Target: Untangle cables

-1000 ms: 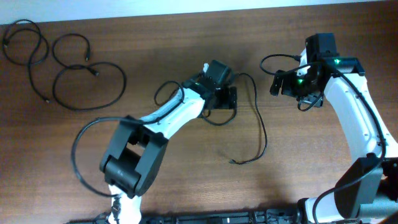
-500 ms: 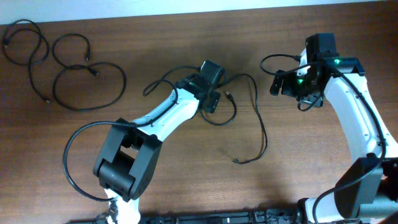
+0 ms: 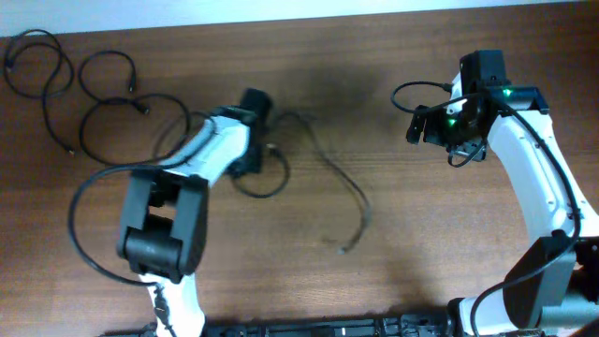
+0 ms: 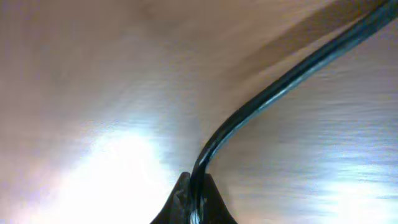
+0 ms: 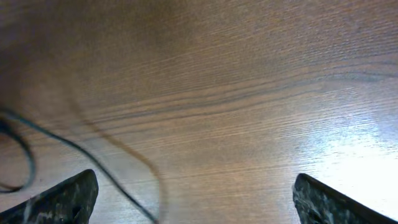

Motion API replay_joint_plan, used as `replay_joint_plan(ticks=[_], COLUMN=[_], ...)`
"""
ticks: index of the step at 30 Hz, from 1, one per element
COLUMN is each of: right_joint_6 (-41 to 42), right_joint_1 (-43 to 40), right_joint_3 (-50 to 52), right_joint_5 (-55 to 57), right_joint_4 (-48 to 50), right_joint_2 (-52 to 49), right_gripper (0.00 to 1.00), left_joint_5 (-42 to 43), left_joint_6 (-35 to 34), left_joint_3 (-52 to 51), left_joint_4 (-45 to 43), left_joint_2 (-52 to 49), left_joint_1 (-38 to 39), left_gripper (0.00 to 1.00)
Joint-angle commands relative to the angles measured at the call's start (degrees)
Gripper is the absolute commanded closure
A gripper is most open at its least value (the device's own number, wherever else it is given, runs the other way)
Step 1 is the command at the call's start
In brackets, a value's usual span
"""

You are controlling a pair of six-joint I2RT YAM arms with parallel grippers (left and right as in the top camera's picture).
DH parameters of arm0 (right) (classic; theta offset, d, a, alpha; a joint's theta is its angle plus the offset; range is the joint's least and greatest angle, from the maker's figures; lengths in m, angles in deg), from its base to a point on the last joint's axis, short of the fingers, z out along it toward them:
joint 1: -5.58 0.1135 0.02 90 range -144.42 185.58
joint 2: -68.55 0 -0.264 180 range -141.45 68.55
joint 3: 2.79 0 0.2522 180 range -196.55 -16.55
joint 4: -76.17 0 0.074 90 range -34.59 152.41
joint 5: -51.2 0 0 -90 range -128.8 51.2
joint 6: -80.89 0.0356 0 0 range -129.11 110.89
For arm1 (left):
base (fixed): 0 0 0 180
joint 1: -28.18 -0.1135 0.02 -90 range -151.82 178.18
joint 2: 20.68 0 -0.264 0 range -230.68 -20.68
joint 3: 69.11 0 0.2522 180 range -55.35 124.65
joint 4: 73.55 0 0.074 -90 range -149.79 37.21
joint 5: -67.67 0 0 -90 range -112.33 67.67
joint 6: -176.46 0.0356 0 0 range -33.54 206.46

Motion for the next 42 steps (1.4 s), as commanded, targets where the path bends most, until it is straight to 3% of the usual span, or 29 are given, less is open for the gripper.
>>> replay_joint_plan(ticks=[1, 2, 3, 6, 7, 8, 10, 15, 18, 20, 24, 27, 30, 33, 39, 42], right_joint_6=[0.2, 0.2, 0.2, 0.2, 0.2, 0.2, 0.2, 0.2, 0.2, 0.2, 0.2, 0.2, 0.2, 0.2, 0.2, 0.2], right_joint_1=[-0.1, -0.1, -0.1, -0.1, -0.1, -0.1, -0.1, -0.1, -0.1, -0.1, -0.1, -0.1, -0.1, -0.1, -0.1, -0.1], right_joint_3=[-0.3, -0.3, -0.3, -0.3, -0.3, -0.3, -0.3, -0.3, -0.3, -0.3, -0.3, -0.3, -0.3, -0.3, -0.3, -0.3], right_joint_5=[0.1, 0.1, 0.1, 0.1, 0.1, 0.1, 0.1, 0.1, 0.1, 0.1, 0.1, 0.1, 0.1, 0.1, 0.1, 0.1], right_joint_4=[0.0, 0.0, 0.0, 0.0, 0.0, 0.0, 0.1, 0.1, 0.0, 0.0, 0.0, 0.0, 0.0, 0.1, 0.0, 0.1], right_joint_2=[0.4, 0.4, 0.4, 0.4, 0.4, 0.4, 0.4, 0.4, 0.4, 0.4, 0.4, 0.4, 0.4, 0.4, 0.4, 0.4], right_gripper=[0.01, 0.01, 0.01, 0.02, 0.01, 0.01, 0.01, 0.02, 0.01, 0.01, 0.01, 0.01, 0.01, 0.01, 0.01, 0.01], left_joint_5=[14.0, 20.5, 22.0, 21.9, 21.8, 21.9, 22.5, 33.5, 35.3, 30.0, 17.2, 11.9, 11.9, 11.9, 12.4, 18.2], left_joint_6=[-9.1, -9.1, -9.1, -8.9, -8.9, -8.9, -8.9, -8.9, -12.4, -20.9, -27.3, -26.8, -20.6, -20.7, -20.7, -17.3], left_joint_3=[-0.1, -0.1, 0.0, 2.0, 3.1, 3.5, 3.5, 3.5, 3.5, 3.5, 3.5, 3.5, 3.5, 3.5, 3.5, 2.9], left_joint_4=[3.6, 3.3, 2.9, 2.9, 2.6, 1.9, 0.0, -1.3, -1.9, -1.9, -2.0, -3.5, -8.4, -11.1, -11.0, -10.8], left_joint_2=[2.4, 2.9, 3.5, 6.6, 8.9, 10.5, 12.9, 13.0, 13.0, 13.0, 12.9, 12.0, 10.7, 10.3, 7.7, 7.7], left_joint_1=[-5.4, -6.0, -6.0, -6.0, -6.0, -6.0, -5.9, -5.6, -3.9, -0.9, 6.1, 9.2, 13.1, 15.6, 20.4, 21.4], left_gripper=[1.00, 0.97, 0.89, 0.50, 0.34, 0.01, 0.01, 0.01, 0.01, 0.01, 0.01, 0.01, 0.01, 0.01, 0.01, 0.01])
